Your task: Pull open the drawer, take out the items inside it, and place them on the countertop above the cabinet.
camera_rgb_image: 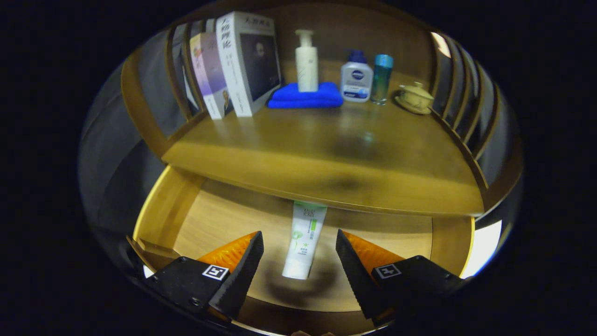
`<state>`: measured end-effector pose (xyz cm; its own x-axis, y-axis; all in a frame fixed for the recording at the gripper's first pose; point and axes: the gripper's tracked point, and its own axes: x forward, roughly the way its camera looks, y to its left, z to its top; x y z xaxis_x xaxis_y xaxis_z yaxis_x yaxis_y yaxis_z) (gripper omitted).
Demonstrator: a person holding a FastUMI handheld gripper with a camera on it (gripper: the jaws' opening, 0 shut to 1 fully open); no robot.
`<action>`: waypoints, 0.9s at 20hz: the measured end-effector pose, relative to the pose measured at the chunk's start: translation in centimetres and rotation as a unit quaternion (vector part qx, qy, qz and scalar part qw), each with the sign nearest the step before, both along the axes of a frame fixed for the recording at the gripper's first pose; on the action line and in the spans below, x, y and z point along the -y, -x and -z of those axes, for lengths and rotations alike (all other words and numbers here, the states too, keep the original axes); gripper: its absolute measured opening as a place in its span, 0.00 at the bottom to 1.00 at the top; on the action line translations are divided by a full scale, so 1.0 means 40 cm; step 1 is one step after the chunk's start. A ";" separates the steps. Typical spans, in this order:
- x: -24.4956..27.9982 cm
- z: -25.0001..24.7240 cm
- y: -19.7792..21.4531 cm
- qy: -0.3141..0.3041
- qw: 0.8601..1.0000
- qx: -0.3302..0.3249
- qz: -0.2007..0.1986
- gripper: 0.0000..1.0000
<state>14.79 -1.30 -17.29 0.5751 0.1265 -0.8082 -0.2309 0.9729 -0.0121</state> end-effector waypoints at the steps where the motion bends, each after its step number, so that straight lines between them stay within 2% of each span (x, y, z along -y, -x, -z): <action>1: 0.003 0.014 -0.013 0.019 1.000 -0.003 -0.007 0.98; 8: -0.001 0.081 -0.014 0.049 0.995 -0.074 -0.034 0.98; 14: 0.018 0.136 -0.023 0.042 0.989 -0.142 -0.013 0.98; 16: 0.015 0.152 -0.019 0.036 0.985 -0.170 -0.012 0.97; 18: 0.015 0.165 -0.023 0.050 0.982 -0.181 -0.030 0.96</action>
